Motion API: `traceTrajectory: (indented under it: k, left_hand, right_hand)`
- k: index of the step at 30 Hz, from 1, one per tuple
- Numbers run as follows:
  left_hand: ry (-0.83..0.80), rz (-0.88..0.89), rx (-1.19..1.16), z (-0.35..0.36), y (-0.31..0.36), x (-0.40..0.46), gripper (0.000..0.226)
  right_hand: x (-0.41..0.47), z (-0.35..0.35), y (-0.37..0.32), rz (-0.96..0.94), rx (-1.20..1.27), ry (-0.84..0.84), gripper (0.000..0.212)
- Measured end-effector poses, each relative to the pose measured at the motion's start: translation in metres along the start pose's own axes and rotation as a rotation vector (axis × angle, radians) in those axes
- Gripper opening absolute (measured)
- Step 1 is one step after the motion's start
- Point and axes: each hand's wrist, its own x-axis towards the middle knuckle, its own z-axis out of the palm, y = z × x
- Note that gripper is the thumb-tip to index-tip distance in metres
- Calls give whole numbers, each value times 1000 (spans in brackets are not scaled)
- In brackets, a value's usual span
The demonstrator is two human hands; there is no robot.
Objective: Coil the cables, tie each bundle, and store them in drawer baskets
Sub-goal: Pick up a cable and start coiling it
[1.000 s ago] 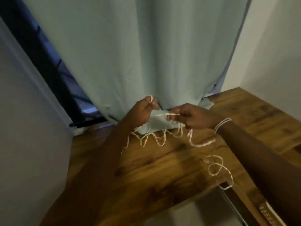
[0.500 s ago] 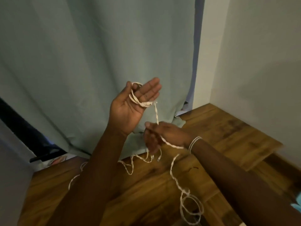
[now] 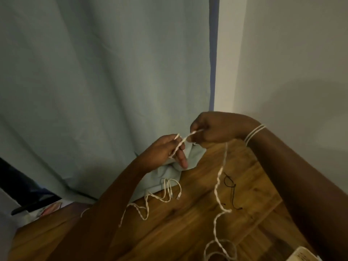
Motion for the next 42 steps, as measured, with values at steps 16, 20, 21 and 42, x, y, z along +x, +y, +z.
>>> traceTrajectory:
  k: [16, 20, 21, 42]
  left_hand:
    - [-72, 415, -918, -45, 76, 7, 40]
    - [234, 385, -536, -44, 60, 16, 36]
    - [309, 378, -387, -45, 55, 17, 35]
    - [-190, 344, -851, -33, 62, -5, 39]
  right_hand:
    - [51, 103, -30, 22, 1074, 35, 32]
    - [47, 91, -35, 103, 734, -124, 26]
    - [44, 86, -36, 112, 622, -171, 25]
    - [38, 29, -2, -70, 702, 473, 25]
